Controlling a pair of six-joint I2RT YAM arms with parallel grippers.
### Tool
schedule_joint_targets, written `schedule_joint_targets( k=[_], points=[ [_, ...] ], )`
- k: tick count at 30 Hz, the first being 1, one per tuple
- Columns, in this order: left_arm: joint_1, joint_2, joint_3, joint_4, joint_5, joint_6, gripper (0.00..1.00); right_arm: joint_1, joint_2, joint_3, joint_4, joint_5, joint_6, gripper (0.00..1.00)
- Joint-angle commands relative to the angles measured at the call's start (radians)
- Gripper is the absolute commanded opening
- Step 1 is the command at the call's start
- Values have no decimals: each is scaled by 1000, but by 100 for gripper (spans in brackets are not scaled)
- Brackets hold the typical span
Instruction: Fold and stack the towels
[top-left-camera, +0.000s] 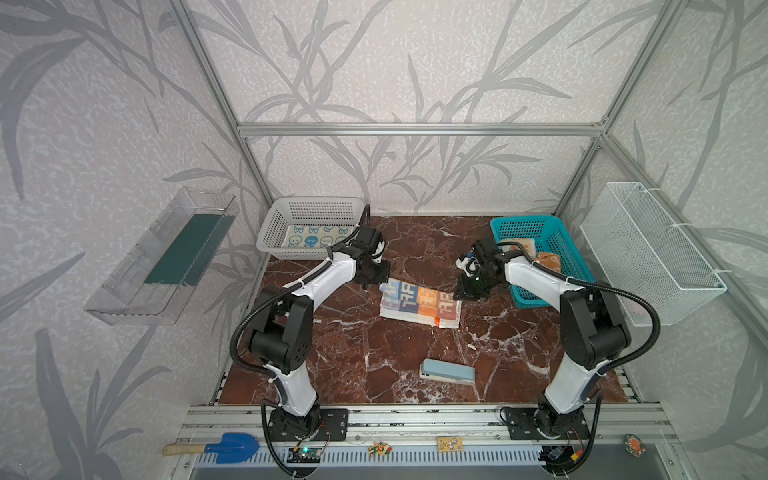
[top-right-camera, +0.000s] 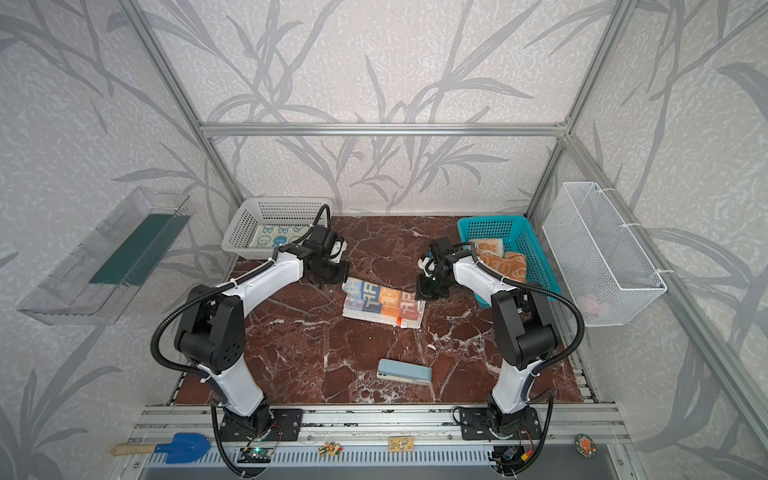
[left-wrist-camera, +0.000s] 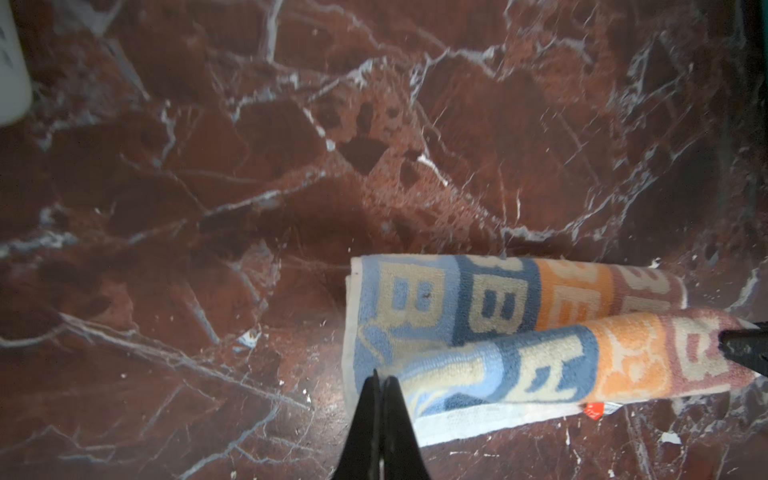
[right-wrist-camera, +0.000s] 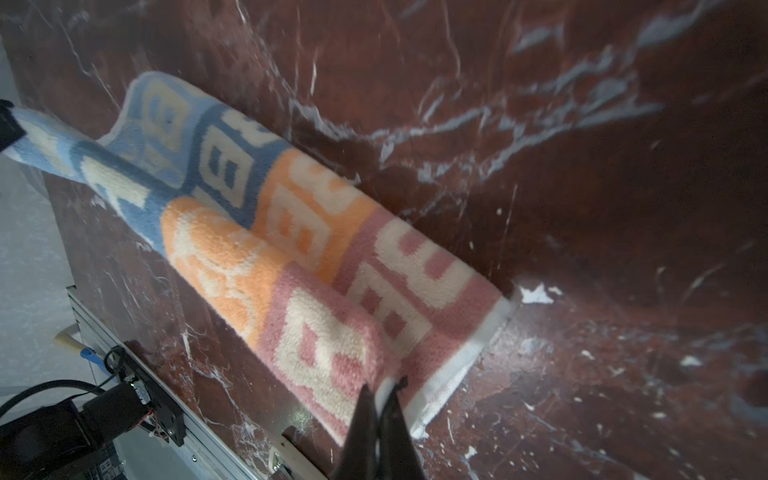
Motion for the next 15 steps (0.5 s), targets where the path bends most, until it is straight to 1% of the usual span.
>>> schedule_joint_targets(
  k=[1,6,9,12,15],
  points=[
    [15,66,106,-22,-15,22,0,-31,50,100,-70,4,-25,0],
    [28,189,260,-35,3,24,0,-65,149,232,-99,-10,-36,0],
    [35,248,323,-33,18,23,0,-82,201,295,-112,-8,-49,0],
    [42,294,370,-40,32,25,0,-97,246,356,-132,-9,-68,0],
    [49,308,380,-45,37,28,0,-101,280,402,-155,-6,-85,0]
  ],
)
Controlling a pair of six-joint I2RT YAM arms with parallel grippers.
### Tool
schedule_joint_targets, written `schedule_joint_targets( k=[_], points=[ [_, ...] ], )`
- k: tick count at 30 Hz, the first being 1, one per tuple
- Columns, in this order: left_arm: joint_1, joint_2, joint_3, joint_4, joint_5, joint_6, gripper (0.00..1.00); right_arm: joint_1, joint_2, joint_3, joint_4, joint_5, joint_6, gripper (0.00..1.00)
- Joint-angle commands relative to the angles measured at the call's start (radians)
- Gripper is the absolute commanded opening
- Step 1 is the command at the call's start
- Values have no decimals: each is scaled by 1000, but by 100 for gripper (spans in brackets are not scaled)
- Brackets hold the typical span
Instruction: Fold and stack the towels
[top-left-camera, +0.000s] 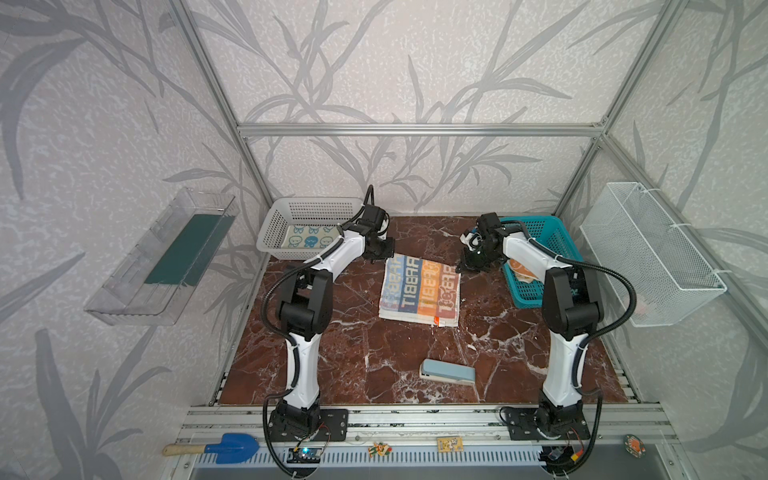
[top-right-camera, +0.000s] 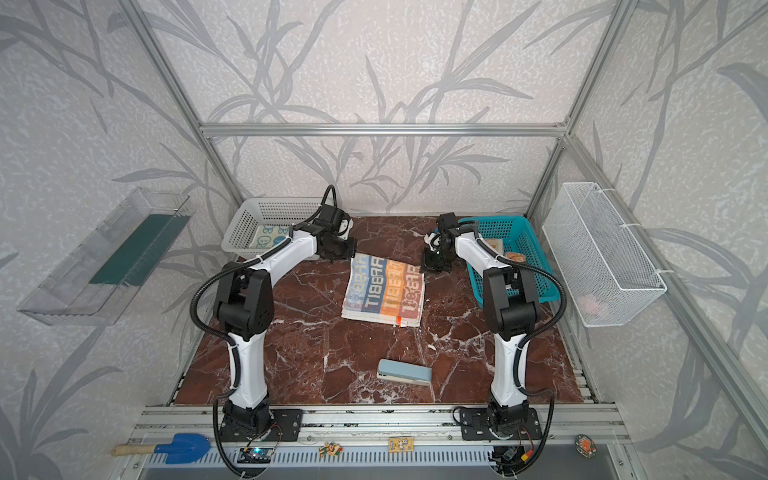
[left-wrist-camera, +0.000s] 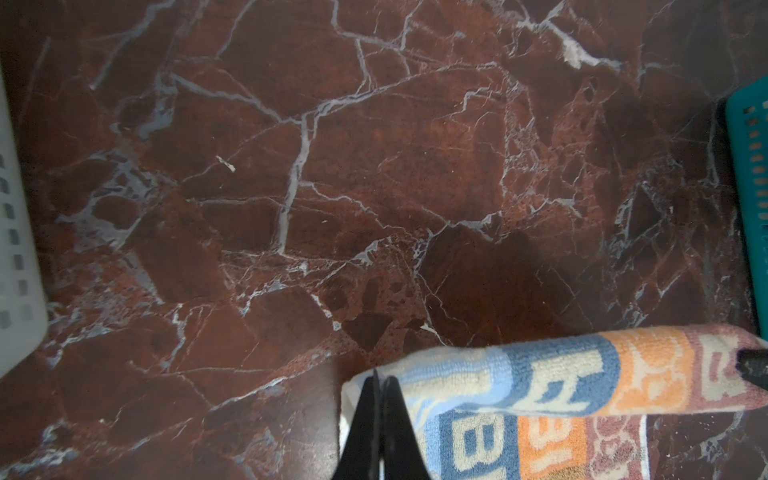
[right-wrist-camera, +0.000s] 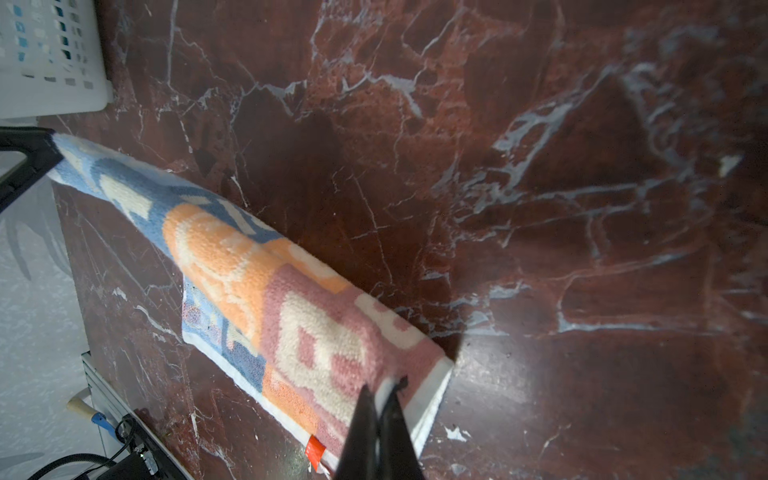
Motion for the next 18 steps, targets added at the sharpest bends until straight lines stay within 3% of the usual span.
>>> schedule_joint_targets(
  k=[1,18],
  points=[
    [9,2,30,-35,14,16,0,-8,27,57,-65,-9,-37,0],
    [7,-220,-307,81,38,-49,0,13,-158,-272,48,-38,-9,0]
  ],
)
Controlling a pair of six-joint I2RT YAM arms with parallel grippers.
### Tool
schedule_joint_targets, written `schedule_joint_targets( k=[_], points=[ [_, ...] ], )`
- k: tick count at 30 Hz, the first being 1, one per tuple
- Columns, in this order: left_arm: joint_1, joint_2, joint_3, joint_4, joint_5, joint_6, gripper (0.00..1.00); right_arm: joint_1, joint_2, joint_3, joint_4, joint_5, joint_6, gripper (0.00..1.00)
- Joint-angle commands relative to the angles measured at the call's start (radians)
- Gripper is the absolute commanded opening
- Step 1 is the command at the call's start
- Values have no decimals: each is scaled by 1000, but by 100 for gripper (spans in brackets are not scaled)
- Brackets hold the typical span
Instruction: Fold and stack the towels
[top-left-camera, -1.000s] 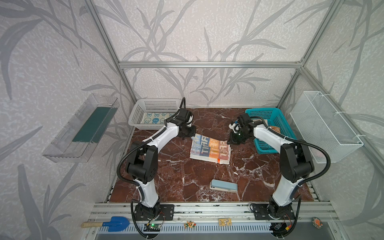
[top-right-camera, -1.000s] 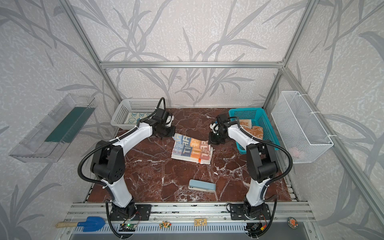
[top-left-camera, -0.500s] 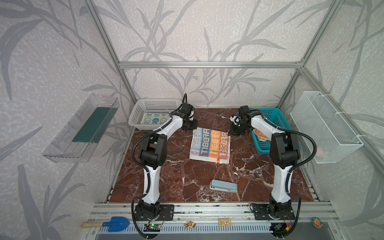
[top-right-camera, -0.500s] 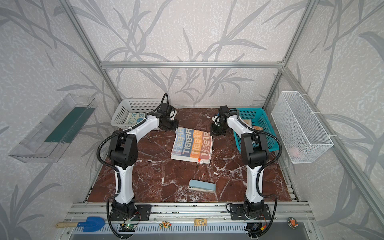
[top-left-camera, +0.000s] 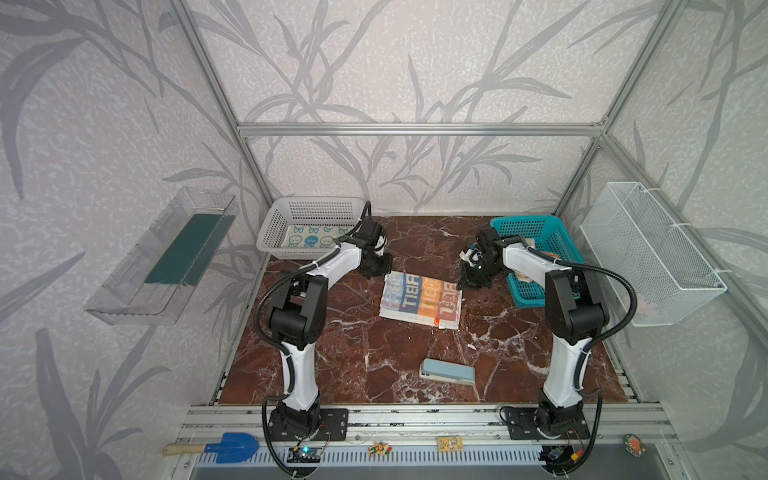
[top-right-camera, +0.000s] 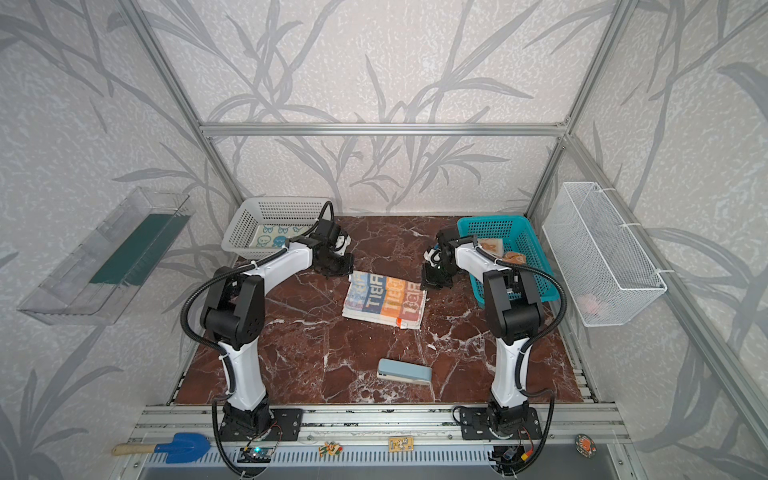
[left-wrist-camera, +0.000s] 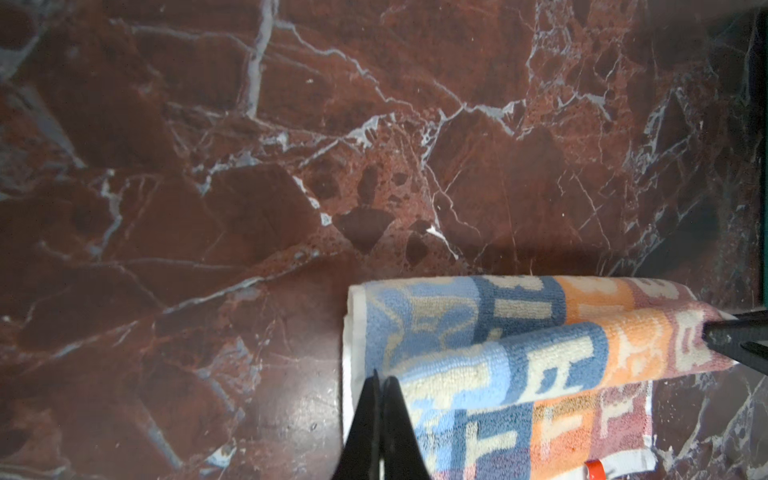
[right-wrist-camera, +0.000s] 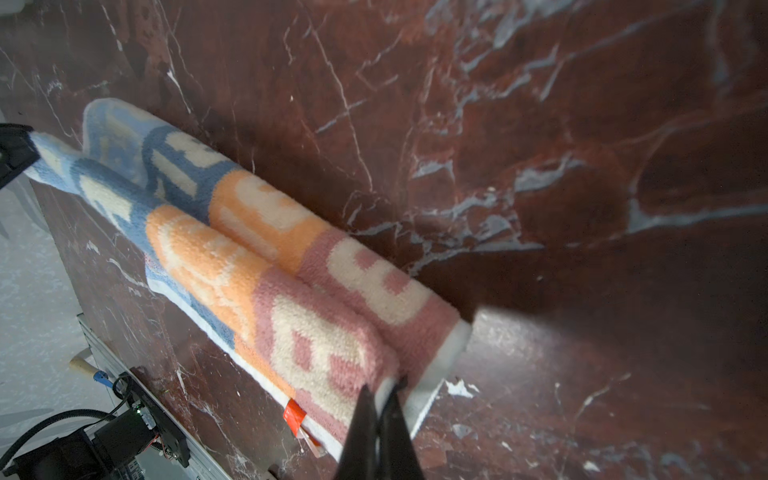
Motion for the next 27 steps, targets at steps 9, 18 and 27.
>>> schedule_joint_targets(
  k=[9,18,27],
  points=[
    [-1,-123,-117,48,-16,-27,0,36,-148,-165,48,12,25,0],
    [-12,-162,-208,80,-13,-48,0,67,-177,-257,103,23,54,0],
    [-17,-201,-252,97,-4,-71,0,72,-230,-272,95,25,50,0]
  ],
)
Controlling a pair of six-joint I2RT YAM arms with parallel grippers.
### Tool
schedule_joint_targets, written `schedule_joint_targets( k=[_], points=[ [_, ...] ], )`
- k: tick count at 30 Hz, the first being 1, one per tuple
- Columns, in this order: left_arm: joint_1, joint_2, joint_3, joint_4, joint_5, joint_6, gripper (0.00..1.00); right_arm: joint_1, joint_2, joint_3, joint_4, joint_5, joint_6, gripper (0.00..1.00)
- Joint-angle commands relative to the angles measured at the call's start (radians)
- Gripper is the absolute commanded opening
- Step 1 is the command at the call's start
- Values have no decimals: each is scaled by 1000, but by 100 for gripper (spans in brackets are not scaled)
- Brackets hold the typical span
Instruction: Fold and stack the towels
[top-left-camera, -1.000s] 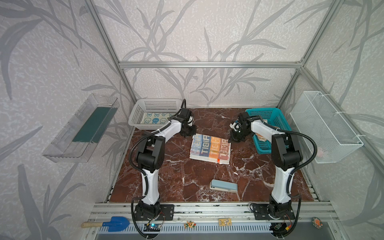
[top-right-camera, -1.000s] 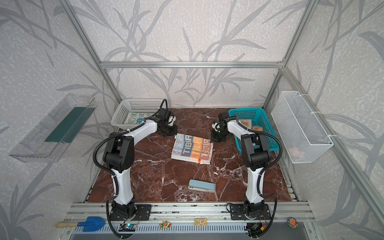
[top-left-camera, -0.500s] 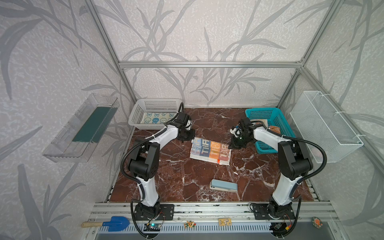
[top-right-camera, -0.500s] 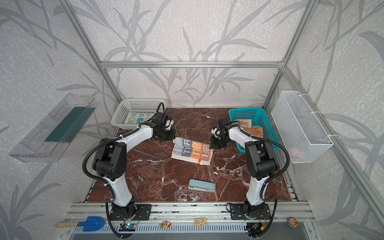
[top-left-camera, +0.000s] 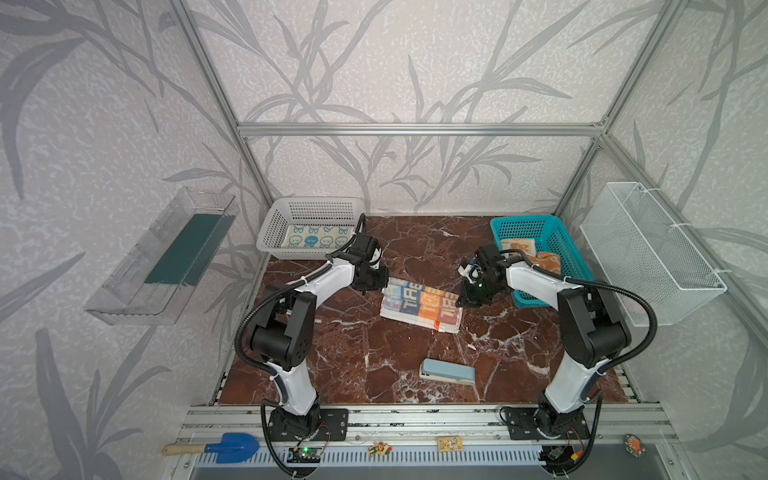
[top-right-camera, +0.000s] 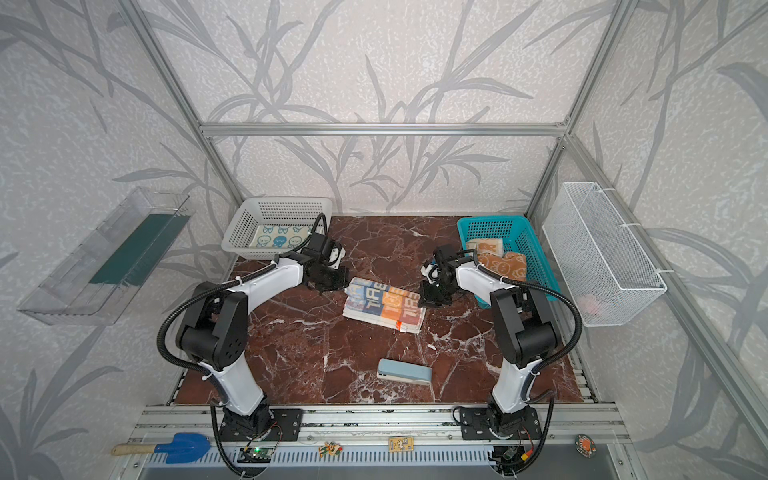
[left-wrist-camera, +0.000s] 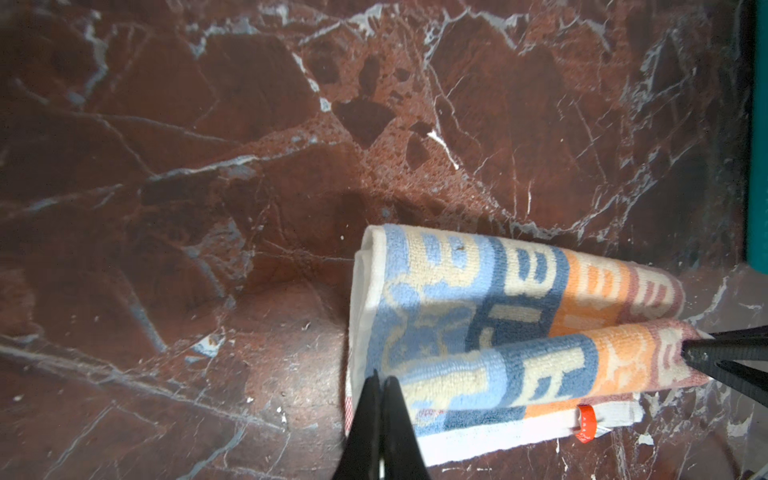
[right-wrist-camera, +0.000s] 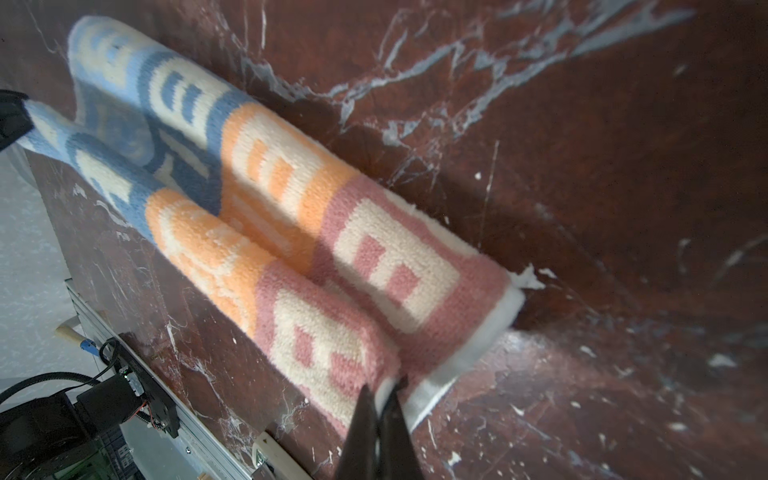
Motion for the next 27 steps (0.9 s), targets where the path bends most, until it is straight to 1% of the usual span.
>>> schedule_joint_targets(
  k=[1,9,13,19,24,26,27],
  points=[
    [-4,-31,-28,18,-10,-17,0,4,-38,-31,-13,16,4,0],
    [-34,-39,-98,56,-10,-41,0,60,-30,-114,44,31,24,0],
    [-40,-38,-117,61,-14,-44,0,66,-22,-131,52,41,26,0],
    [-40,-6,-111,59,-18,-45,0,67,-4,-112,41,62,17,0],
    [-41,8,-104,58,-13,-52,0,70,-2,-113,47,56,19,0],
    [-41,3,-108,62,-4,-51,5,70,-8,-116,46,56,16,5],
    [-41,-1,-109,62,3,-51,10,71,-11,-116,44,56,15,9]
  ],
)
